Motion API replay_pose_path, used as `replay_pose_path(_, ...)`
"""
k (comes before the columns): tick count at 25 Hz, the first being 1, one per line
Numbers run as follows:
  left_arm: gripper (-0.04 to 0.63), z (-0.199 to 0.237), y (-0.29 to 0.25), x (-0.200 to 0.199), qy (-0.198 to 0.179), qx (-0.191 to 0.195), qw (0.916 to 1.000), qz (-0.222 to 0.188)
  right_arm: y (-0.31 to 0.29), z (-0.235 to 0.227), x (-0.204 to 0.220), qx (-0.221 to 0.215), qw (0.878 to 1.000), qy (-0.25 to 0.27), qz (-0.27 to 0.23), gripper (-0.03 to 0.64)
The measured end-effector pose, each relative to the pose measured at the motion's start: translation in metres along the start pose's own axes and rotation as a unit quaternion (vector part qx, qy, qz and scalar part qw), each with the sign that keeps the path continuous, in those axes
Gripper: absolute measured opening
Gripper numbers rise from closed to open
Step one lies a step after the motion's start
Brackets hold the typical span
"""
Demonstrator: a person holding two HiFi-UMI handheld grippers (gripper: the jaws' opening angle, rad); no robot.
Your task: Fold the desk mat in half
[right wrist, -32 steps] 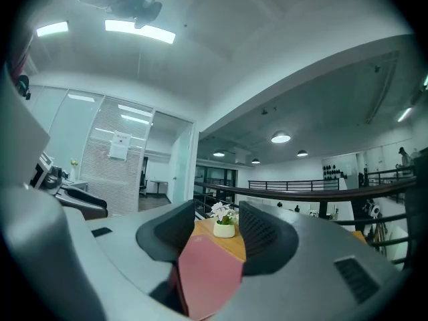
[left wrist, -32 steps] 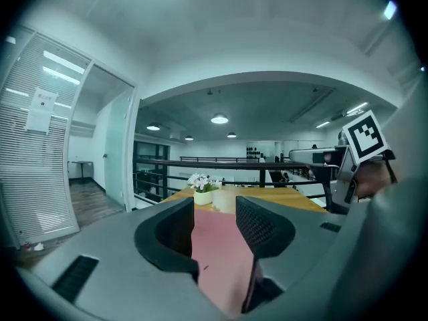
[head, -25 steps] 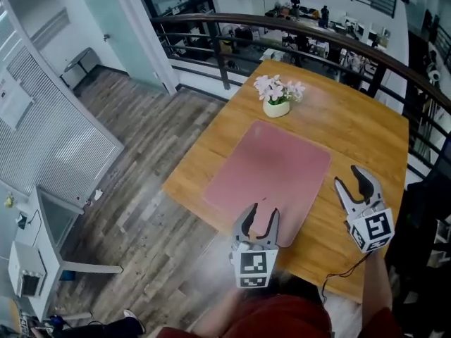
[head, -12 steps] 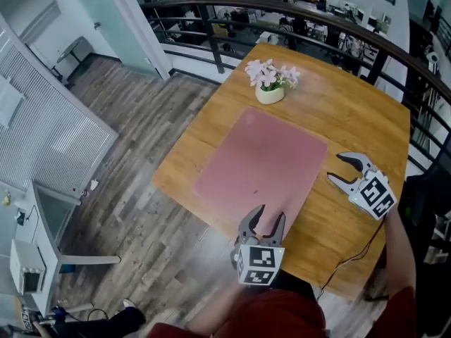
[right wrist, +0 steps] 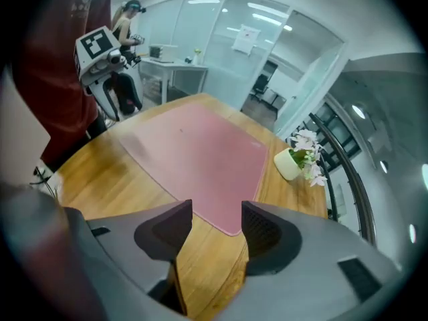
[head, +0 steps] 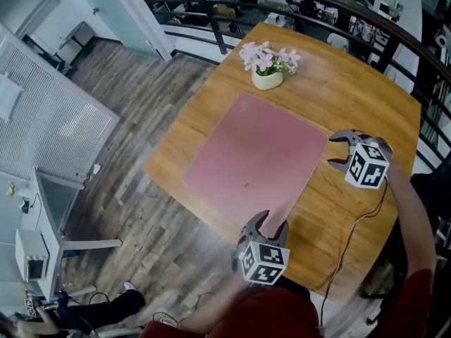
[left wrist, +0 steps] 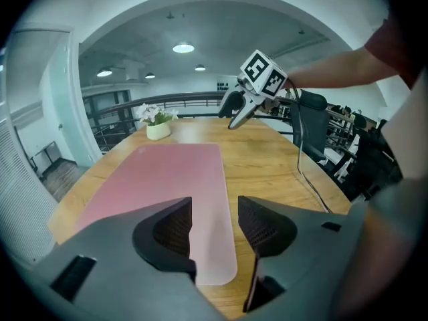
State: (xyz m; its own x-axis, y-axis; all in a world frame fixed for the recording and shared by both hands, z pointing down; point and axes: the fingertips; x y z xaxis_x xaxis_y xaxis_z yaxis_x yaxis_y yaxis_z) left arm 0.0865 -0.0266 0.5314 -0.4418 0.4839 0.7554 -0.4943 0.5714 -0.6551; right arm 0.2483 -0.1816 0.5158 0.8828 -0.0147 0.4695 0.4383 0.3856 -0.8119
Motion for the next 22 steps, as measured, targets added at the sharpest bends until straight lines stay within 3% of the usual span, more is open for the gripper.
replay_pose_path(7,0.239,-0.015,-0.026,0.026,0.014,-0.002,0.9986,0.051,-0.042,0.000,0.037,-0.066,0.990,0.107,0.064,0.242)
replay_pose_path(14,0.251,-0.020,-0.046,0.049,0.012,-0.008,0.9948,0.101,-0.078,0.006,0.059,-0.124,0.964,0.213,0.099,0.247)
replay_pose_path(19,0.253,-0.016,-0.059,0.067,0.022,-0.024,0.9917,0.124,-0.104,0.003,0.070,-0.145,0.952,0.254,0.095,0.247)
replay_pose_path(22,0.258,-0.012,-0.064,0.073,0.028,-0.032,0.9896,0.138,-0.113,0.004,0.078,-0.166,0.936,0.293,0.100,0.255)
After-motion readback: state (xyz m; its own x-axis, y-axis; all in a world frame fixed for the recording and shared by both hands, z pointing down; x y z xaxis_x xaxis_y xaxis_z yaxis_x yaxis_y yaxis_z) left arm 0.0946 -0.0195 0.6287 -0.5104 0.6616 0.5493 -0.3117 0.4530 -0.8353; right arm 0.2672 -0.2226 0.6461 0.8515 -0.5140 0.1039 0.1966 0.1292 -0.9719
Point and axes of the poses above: the fingertips, and each gripper's own axes: y backward along the fingers, z to its left, x out of its underside, and after that the axes turned 5 degrees about -z, right-handed
